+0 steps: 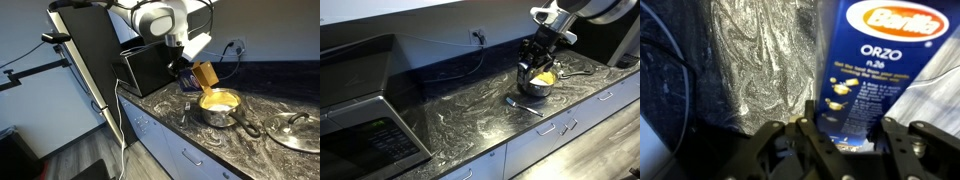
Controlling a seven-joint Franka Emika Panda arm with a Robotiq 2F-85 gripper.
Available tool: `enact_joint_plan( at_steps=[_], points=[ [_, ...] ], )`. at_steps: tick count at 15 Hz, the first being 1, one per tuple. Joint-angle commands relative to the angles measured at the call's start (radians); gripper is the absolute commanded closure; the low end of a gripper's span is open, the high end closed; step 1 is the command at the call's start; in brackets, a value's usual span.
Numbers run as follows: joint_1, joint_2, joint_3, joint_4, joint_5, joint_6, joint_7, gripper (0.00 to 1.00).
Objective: Pour the contents in the box into the pot
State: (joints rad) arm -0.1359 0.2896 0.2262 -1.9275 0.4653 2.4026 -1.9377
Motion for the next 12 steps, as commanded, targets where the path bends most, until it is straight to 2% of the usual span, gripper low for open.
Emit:
enact_joint_plan(
  at_steps=[1,12],
  points=[
    [-0.009,0.007,-0.024,0.047,0.058,-0.076,-0.054,0.78],
    [-0.049,0.000,-0.091,0.072,0.306,-0.204,-0.196,0.78]
  ],
)
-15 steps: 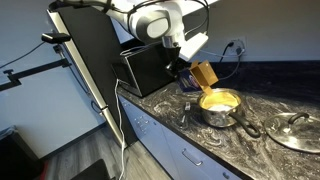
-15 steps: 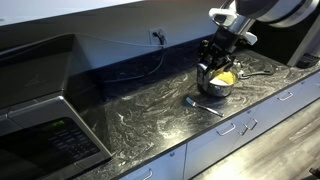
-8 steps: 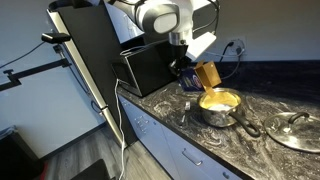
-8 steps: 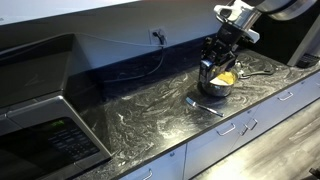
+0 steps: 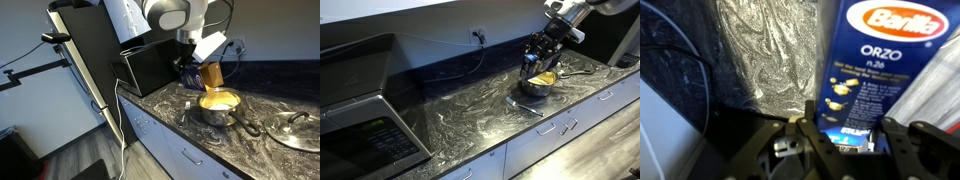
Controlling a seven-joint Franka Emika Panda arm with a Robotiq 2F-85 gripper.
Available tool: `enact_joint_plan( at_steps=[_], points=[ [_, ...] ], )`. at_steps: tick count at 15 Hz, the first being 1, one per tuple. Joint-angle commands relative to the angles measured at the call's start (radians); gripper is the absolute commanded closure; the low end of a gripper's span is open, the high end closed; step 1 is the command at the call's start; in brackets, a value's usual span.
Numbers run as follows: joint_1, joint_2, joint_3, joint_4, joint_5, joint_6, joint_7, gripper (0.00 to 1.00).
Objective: Pour the contents in the box into the pot
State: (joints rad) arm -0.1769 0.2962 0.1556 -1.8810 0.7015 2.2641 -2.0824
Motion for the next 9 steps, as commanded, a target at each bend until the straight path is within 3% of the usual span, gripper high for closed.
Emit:
enact_joint_plan(
  at_steps=[1,9],
  points=[
    [-0.009,-0.007,-0.028,0.027,0.094,-0.080,-0.067,0.78],
    [-0.006,-0.001,-0.088,0.048,0.221,-0.161,-0.130,0.78]
  ],
)
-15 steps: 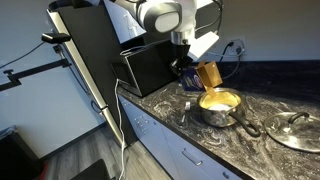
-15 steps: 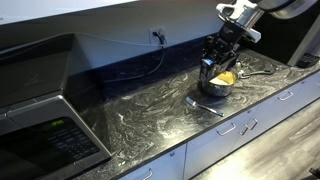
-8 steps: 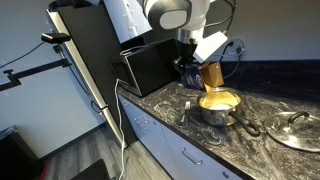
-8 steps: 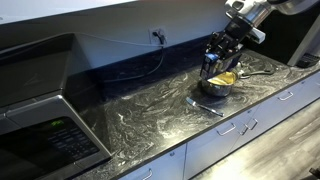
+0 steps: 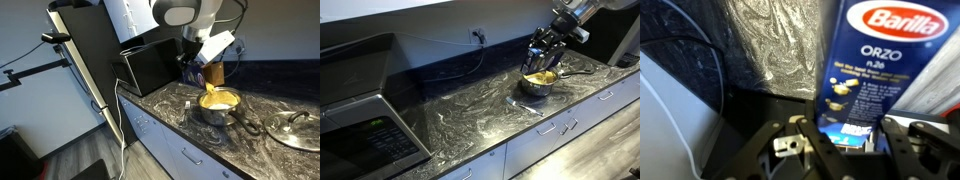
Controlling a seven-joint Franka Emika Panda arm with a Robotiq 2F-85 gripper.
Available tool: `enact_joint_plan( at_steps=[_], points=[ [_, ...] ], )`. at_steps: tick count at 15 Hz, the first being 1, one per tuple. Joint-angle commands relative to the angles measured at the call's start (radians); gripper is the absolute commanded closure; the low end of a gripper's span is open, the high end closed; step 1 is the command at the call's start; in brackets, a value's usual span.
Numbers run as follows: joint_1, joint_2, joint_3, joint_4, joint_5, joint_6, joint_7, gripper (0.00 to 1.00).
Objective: Pour the contents in the box into the pot
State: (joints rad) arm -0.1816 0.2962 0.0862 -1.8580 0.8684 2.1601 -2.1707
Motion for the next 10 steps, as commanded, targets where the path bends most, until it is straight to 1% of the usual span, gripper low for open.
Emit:
enact_joint_plan(
  at_steps=[1,6,10],
  points=[
    [0.000,0.000,-0.024,0.026,0.067,-0.062,-0.046,0.78],
    [0.005,0.006,-0.038,0.028,0.136,-0.094,-0.073,0.78],
    [0.012,0.003,-0.051,0.024,0.152,-0.101,-0.076,0.78]
  ],
)
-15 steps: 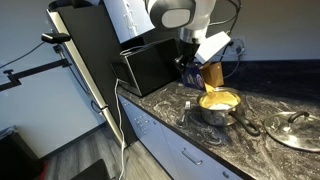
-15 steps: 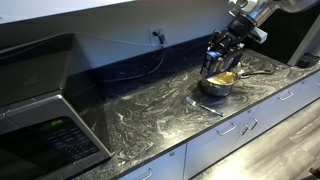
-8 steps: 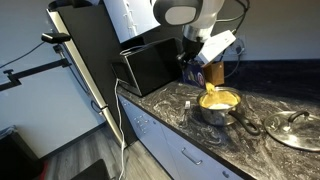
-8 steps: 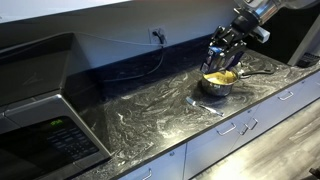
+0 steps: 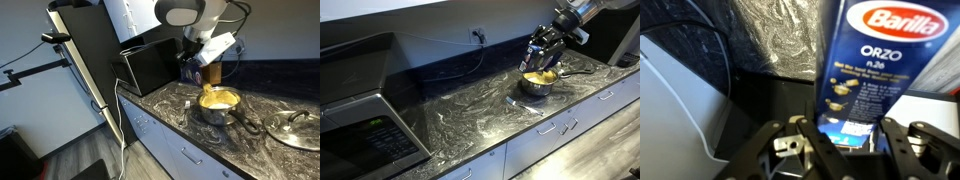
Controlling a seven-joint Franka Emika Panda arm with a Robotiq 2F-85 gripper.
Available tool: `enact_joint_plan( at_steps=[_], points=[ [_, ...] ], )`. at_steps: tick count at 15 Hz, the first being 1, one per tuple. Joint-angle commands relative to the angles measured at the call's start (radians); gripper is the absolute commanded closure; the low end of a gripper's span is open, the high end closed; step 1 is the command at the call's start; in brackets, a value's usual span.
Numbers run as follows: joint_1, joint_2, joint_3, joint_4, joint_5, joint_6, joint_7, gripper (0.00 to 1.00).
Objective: Pour the contents in the box into the pot
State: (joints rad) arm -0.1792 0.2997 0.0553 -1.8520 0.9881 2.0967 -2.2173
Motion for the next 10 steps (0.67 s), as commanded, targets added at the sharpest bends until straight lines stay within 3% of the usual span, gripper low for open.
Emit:
enact_joint_plan(
  at_steps=[1,10],
  points=[
    [0.011,-0.002,-0.021,0.017,0.028,-0.035,-0.029,0.78],
    [0.017,-0.007,-0.023,0.021,0.016,-0.033,-0.019,0.78]
  ],
)
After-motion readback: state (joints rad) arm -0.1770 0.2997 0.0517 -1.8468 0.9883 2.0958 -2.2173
